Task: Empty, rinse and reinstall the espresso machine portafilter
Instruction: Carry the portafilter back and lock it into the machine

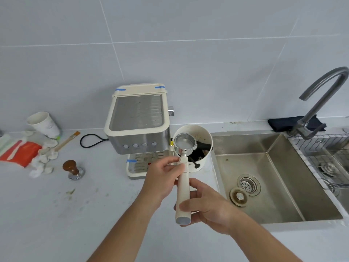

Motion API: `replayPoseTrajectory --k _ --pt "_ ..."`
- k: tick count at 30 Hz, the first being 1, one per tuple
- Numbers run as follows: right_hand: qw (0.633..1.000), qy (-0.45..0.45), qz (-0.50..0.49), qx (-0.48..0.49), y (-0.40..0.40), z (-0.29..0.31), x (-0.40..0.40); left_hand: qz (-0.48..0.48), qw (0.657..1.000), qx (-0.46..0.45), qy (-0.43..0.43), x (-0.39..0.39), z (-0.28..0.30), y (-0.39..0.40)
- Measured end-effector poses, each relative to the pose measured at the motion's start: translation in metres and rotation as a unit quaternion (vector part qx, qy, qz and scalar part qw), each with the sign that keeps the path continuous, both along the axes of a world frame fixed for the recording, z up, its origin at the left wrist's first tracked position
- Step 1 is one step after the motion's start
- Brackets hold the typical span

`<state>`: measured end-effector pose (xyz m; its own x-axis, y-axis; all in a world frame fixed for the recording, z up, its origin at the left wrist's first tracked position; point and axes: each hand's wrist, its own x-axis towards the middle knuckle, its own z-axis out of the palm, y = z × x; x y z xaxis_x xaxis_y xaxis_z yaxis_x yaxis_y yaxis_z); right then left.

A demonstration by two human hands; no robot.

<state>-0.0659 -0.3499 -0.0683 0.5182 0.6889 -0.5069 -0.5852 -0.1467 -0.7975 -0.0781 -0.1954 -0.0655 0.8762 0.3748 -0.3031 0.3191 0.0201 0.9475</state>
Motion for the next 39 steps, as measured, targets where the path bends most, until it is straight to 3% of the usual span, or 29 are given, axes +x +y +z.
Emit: replayPoseTrajectory --k 9,15,18,26,32,39 --pt "0.999 0.039 0.025 -0.008 0.048 -0.029 -0.035 -0.035 0.993 0.088 0.07 -0.04 -0.022 0.051" --pt "0.997 0.056 0.044 -0.016 0.07 -0.049 -0.048 -0.099 0.971 0.195 0.091 -0.059 -0.024 0.084" --pt "0.997 0.066 0.046 -0.022 0.078 -0.057 -0.047 -0.087 0.962 0.252 0.055 -0.062 -0.011 0.106" --pt "0.996 0.066 0.04 -0.041 0.1 -0.081 -0.027 -0.044 0.923 0.354 -0.143 -0.023 0.065 0.156" --pt "0.997 0.068 0.017 -0.018 0.118 -0.082 -0.005 -0.109 0.864 0.474 -0.129 0.036 0.071 0.166" --pt "0.997 0.075 -0.008 0.004 0.134 -0.081 0.02 -0.236 0.817 0.513 -0.114 0.078 0.062 0.166"
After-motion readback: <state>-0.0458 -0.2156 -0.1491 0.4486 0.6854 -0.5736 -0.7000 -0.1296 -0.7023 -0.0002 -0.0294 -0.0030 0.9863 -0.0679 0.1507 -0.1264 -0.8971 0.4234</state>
